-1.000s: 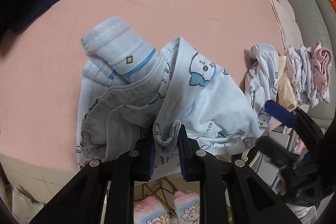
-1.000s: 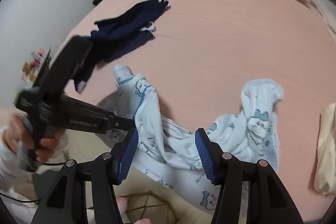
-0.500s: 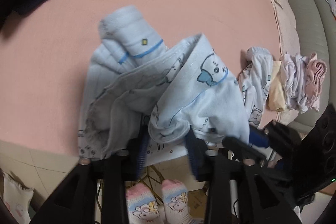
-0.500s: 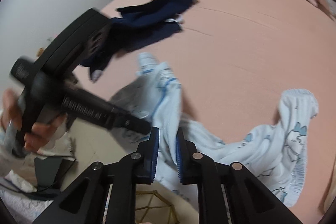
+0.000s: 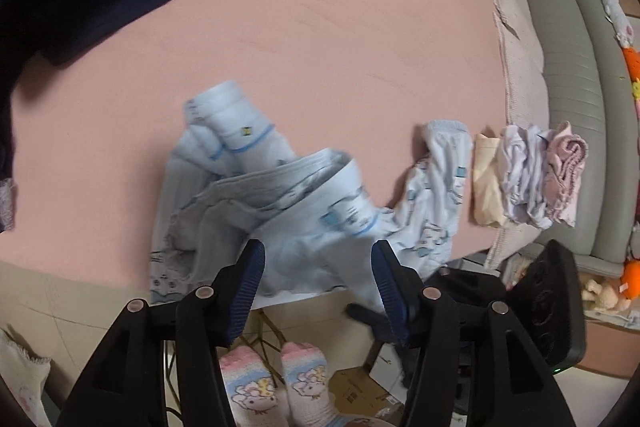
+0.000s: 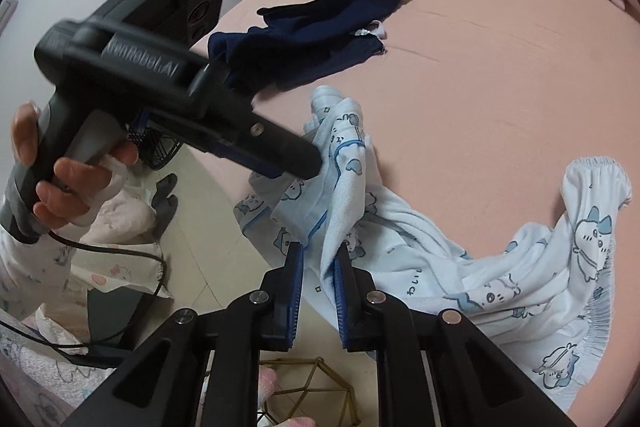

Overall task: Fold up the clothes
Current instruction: 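Grasp the pajama trouser waistband with the right gripper and lift it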

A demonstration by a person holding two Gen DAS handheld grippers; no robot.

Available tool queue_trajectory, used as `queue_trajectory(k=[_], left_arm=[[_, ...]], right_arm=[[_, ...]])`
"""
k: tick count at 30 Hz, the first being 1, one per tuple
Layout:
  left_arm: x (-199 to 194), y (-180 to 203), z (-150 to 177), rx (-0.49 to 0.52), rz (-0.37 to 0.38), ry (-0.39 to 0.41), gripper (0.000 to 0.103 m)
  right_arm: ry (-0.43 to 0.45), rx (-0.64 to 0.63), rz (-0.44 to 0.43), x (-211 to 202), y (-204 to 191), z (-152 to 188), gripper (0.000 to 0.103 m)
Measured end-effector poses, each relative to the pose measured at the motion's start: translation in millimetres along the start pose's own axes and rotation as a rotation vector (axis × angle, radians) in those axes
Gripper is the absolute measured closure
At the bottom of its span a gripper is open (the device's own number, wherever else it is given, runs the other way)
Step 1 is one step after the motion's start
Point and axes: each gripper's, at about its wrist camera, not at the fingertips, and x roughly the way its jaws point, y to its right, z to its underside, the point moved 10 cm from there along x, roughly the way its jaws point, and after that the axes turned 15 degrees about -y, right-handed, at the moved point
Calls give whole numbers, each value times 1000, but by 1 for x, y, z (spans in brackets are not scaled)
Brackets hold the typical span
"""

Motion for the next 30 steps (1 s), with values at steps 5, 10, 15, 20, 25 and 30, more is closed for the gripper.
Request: queue_trajectory(k=[5,10,15,20,25,30], left_arm=[[-6,5,-8,43,-37,-4,50],[12,-1,-4,21,-117,-40,50],[19,-19,2,6,-122,-35,64],[19,-26,10,21,-132,-29,76],[19,-33,14,22,-135,-30,76],[16,-40,18,11,-109,-26,76]], right_arm=[[-25,-22,6,7,-5,2,90],[-40,-45,19,10,-11,6,90],[-42,-32,5,8,-9,7,90],[-46,-4,7,3,-4,8,89],[-29,77,40,-22,15,13,89],[-6,210,138,-54,52,29,88]])
